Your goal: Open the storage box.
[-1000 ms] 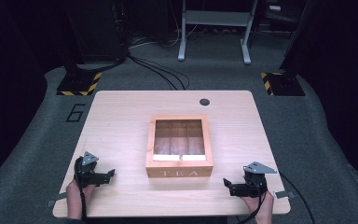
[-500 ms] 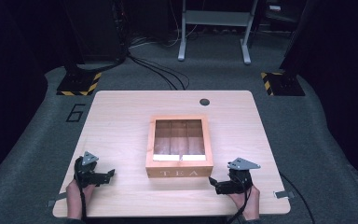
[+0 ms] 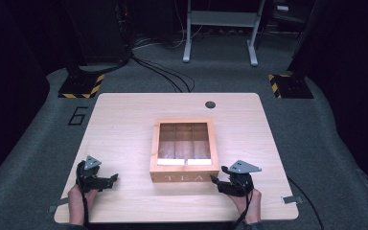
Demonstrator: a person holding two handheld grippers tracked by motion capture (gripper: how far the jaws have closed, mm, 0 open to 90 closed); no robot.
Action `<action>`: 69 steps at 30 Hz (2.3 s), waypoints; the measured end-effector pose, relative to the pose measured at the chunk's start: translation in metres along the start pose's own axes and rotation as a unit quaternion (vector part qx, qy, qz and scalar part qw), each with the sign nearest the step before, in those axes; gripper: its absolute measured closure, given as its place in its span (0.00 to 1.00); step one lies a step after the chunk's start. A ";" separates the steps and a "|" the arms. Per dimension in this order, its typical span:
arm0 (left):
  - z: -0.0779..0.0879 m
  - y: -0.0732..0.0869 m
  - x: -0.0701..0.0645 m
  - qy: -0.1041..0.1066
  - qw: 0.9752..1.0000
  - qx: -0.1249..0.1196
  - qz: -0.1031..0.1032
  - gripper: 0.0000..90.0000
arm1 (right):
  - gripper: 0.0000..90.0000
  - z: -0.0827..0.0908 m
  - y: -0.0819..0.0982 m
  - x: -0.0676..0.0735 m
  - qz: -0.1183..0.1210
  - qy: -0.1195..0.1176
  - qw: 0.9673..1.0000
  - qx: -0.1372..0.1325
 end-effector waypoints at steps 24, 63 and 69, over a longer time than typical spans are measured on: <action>0.000 0.000 0.000 0.000 1.000 0.000 0.001 0.01 | 0.74 0.004 0.000 0.001 0.002 0.003 1.000 -0.025; 0.000 0.000 0.000 0.000 1.000 -0.002 0.001 0.01 | 0.80 0.005 -0.004 -0.001 -0.014 -0.003 0.999 -0.042; 0.000 0.000 0.000 0.001 1.000 -0.001 0.001 0.01 | 0.81 0.008 -0.009 0.000 -0.022 -0.004 0.998 -0.059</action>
Point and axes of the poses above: each handheld gripper's, and its own axes: z roughly backward along the jaws, y roughly out of its underside, x roughly to its left, the point moved 10 cm from there along -z, roughly forward along the jaws, and after that the axes turned 6 degrees about x, right-handed, at the moved point
